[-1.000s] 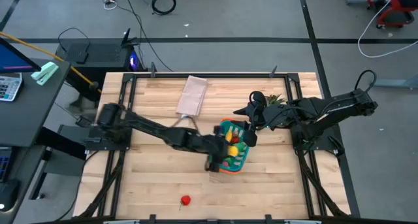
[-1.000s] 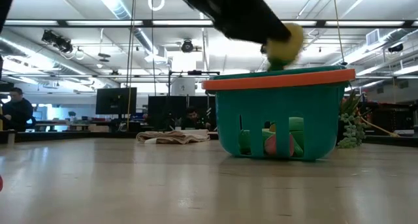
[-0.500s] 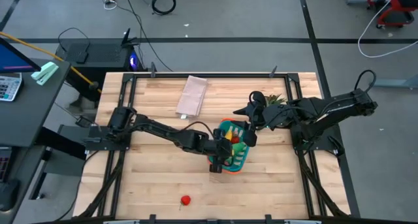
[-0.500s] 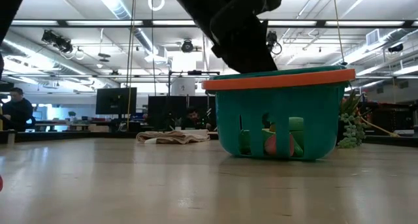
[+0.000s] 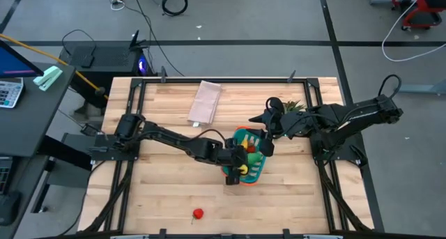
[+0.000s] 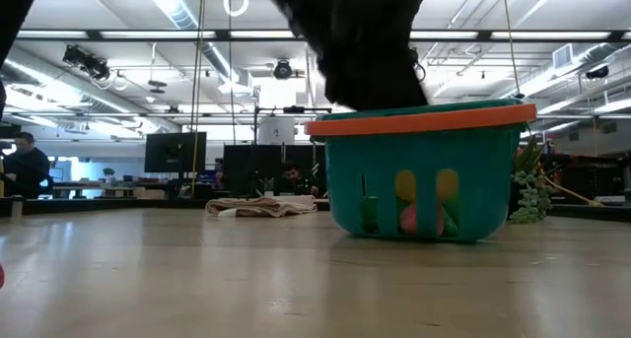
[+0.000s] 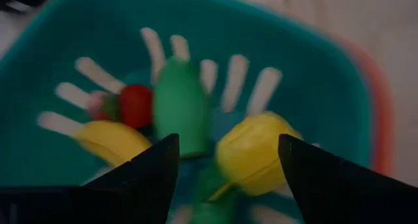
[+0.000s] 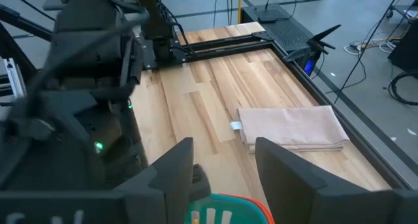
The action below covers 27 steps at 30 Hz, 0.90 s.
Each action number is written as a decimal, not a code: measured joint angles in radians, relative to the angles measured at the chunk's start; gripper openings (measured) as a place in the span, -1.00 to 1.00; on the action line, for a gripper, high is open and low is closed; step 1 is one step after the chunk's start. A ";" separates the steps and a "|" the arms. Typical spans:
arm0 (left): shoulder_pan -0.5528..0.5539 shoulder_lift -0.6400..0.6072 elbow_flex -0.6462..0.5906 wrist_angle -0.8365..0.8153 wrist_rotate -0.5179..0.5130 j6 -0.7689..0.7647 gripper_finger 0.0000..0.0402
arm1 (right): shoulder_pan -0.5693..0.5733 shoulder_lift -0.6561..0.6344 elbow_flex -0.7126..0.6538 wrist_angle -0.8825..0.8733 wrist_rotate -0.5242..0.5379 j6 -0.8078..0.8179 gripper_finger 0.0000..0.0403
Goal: Pick and placing Produce into tupperware
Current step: Put the red strawberry into the blue basket
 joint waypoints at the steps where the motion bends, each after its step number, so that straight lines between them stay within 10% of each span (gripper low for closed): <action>1: 0.000 -0.001 0.016 -0.007 0.027 -0.032 0.33 | 0.000 0.000 0.000 0.000 0.000 0.000 -0.14; 15: -0.038 -0.005 0.419 -0.536 0.207 -0.402 0.16 | -0.029 -0.001 0.000 0.000 0.129 0.103 -0.13; 27: -0.218 -0.004 0.363 -0.786 0.319 -0.730 0.14 | -0.030 -0.002 0.000 0.000 0.124 0.103 -0.13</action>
